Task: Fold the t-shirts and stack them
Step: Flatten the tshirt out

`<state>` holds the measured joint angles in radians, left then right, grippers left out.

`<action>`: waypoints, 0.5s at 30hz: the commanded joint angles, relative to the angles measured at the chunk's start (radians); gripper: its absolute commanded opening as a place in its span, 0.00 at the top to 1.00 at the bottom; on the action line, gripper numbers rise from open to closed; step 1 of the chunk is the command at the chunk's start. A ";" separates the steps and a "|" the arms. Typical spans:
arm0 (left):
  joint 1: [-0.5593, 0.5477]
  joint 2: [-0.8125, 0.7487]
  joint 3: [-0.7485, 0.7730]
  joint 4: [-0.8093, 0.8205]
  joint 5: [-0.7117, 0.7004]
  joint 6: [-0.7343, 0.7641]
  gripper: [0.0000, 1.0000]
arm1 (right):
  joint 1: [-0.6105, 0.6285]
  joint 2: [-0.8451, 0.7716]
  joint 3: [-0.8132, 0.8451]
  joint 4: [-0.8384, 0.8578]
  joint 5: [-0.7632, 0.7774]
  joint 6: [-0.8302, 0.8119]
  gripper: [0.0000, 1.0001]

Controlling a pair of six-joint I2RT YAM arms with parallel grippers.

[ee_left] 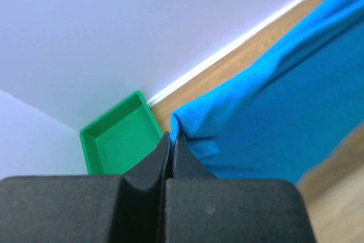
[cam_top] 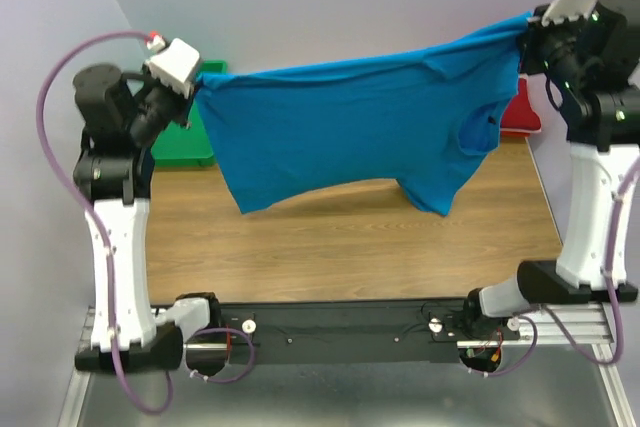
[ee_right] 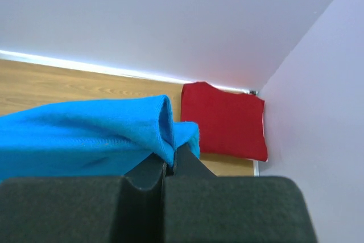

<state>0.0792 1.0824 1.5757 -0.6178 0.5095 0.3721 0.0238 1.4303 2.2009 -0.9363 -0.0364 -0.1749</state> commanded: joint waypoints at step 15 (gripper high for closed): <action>-0.010 0.846 0.947 0.248 -0.063 -0.242 1.00 | -0.015 0.490 0.422 0.560 0.083 0.084 0.99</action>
<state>0.0662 1.9778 2.4691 -0.4923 0.5236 0.2047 0.0238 1.9755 2.5294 -0.6613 0.0063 -0.1261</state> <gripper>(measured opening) 0.011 0.012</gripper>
